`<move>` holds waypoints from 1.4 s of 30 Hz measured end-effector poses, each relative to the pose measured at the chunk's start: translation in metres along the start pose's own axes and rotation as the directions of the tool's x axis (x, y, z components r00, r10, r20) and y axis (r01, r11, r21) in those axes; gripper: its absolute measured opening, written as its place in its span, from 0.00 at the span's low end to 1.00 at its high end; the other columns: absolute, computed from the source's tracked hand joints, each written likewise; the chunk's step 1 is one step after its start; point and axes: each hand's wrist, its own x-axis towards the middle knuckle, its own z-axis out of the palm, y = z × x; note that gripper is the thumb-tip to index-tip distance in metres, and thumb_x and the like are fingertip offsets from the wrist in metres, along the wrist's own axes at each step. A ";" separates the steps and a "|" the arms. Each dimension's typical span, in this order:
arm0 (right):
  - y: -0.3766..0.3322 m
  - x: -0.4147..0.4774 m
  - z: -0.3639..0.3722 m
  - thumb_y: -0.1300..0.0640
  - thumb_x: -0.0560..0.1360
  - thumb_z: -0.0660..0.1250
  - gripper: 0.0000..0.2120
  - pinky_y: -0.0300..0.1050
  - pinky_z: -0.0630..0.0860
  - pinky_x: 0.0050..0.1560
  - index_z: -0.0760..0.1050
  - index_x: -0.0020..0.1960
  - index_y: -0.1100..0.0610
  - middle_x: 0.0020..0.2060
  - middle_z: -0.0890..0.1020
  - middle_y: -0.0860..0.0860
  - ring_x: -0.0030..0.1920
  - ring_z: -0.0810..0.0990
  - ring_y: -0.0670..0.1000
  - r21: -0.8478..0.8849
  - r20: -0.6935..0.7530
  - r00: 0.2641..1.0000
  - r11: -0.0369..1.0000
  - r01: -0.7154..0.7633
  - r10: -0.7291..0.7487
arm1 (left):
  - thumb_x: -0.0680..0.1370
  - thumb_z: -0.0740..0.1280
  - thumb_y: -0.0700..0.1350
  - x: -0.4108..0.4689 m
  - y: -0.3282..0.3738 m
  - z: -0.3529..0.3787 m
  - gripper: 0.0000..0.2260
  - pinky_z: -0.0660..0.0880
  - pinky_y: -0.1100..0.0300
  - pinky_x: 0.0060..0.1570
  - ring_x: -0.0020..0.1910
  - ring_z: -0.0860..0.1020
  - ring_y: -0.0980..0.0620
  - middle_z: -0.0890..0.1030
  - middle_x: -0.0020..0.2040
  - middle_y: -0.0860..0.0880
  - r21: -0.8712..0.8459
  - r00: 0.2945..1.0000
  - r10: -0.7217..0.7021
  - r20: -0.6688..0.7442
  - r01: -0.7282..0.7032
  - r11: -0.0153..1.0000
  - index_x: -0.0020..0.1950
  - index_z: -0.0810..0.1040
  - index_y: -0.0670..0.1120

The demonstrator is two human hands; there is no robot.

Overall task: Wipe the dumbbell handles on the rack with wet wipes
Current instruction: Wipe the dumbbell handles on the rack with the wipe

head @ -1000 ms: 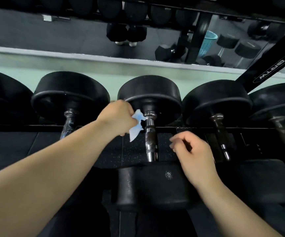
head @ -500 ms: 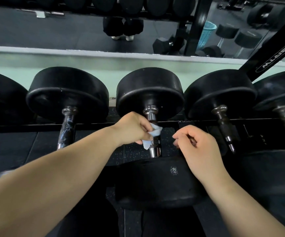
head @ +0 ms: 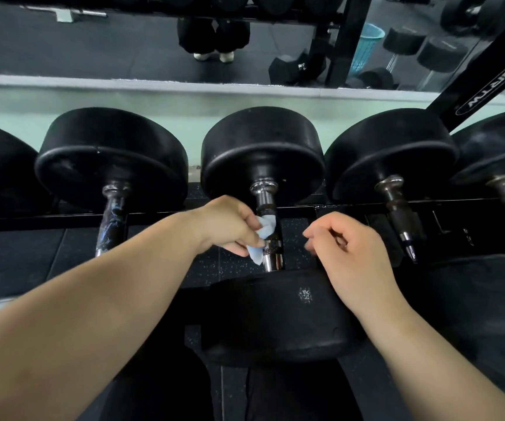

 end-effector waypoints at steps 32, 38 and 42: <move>-0.002 0.001 0.000 0.61 0.71 0.61 0.10 0.43 0.71 0.38 0.75 0.34 0.53 0.33 0.80 0.58 0.36 0.76 0.54 -0.031 -0.020 0.999 0.999 -0.042 0.042 | 0.73 0.58 0.25 0.006 0.000 -0.008 0.12 0.77 0.67 0.33 0.37 0.78 0.52 0.79 0.38 0.44 -0.010 0.938 -0.193 0.288 0.205 0.979 0.41 0.75 0.40; -0.003 0.001 0.000 0.60 0.72 0.60 0.10 0.41 0.71 0.36 0.75 0.35 0.52 0.33 0.81 0.58 0.37 0.76 0.53 -0.059 0.005 0.999 0.997 -0.043 0.043 | 0.76 0.60 0.31 0.012 0.004 -0.004 0.07 0.76 0.60 0.38 0.38 0.78 0.52 0.79 0.41 0.44 -0.383 0.992 -0.124 -0.025 0.105 0.918 0.45 0.74 0.40; -0.002 0.001 -0.001 0.61 0.72 0.60 0.10 0.35 0.68 0.31 0.75 0.34 0.53 0.33 0.81 0.58 0.37 0.76 0.53 -0.063 -0.007 0.999 0.997 -0.042 0.042 | 0.75 0.64 0.34 0.008 0.005 -0.006 0.03 0.79 0.64 0.32 0.34 0.79 0.54 0.80 0.38 0.45 -0.368 0.992 -0.111 -0.066 0.079 0.926 0.45 0.75 0.40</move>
